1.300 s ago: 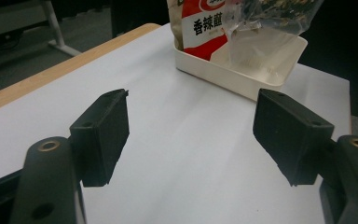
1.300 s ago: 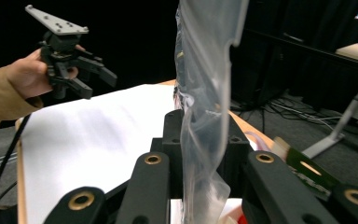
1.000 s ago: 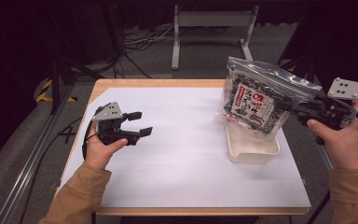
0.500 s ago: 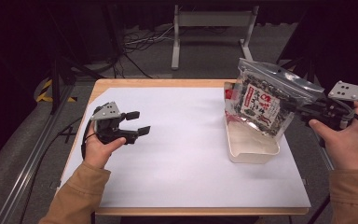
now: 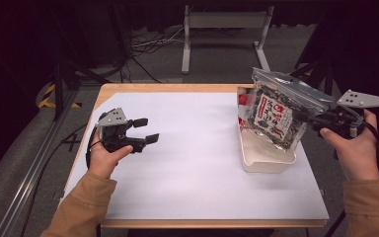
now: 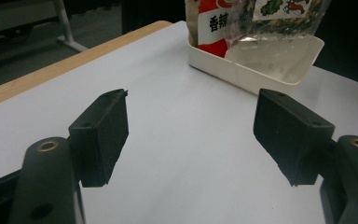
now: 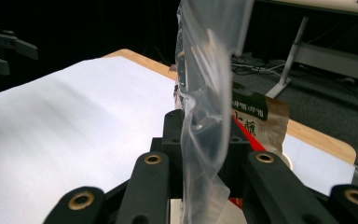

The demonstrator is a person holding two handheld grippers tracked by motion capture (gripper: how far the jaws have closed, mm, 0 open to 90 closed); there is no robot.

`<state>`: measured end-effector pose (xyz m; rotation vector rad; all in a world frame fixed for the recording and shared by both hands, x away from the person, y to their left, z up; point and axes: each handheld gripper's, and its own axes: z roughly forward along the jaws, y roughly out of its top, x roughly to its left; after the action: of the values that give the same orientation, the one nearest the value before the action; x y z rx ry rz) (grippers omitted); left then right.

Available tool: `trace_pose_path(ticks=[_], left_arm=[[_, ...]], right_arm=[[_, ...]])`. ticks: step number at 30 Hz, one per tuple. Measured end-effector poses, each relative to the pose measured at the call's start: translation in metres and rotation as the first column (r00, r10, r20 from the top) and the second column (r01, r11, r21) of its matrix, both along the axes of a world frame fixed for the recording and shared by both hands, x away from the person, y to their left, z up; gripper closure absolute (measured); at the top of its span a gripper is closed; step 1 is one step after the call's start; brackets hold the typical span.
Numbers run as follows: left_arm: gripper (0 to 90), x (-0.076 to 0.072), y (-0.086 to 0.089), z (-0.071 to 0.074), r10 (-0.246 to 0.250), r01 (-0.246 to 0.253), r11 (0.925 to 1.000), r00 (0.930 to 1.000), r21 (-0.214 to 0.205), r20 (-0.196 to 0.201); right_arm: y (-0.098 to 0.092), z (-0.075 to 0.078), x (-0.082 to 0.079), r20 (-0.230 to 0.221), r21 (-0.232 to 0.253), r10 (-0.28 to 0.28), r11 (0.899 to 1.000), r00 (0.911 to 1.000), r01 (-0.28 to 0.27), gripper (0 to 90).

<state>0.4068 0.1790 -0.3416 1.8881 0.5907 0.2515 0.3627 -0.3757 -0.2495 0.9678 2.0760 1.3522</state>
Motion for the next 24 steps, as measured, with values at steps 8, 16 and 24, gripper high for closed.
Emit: trace_pose_path(ticks=[8, 16, 24], left_arm=[[26.9, 0.0, 0.001, -0.001, 0.002, -0.002, 1.0, 0.9999, -0.004, -0.012], [26.4, -0.001, 0.001, 0.0, 0.005, -0.005, 1.0, 1.0, -0.004, -0.008], [25.9, -0.002, 0.0, 0.0, 0.003, -0.003, 1.0, 1.0, 0.001, -0.006]], right_arm=[[0.006, -0.012, 0.005, -0.034, -0.036, 0.004, 0.999, 0.9994, -0.006, 76.7], [0.008, -0.03, 0.008, -0.05, -0.039, 0.003, 0.999, 0.9987, -0.005, 76.6], [-0.002, -0.039, 0.01, -0.062, 0.0, 0.005, 1.0, 0.998, -0.005, 76.6]])
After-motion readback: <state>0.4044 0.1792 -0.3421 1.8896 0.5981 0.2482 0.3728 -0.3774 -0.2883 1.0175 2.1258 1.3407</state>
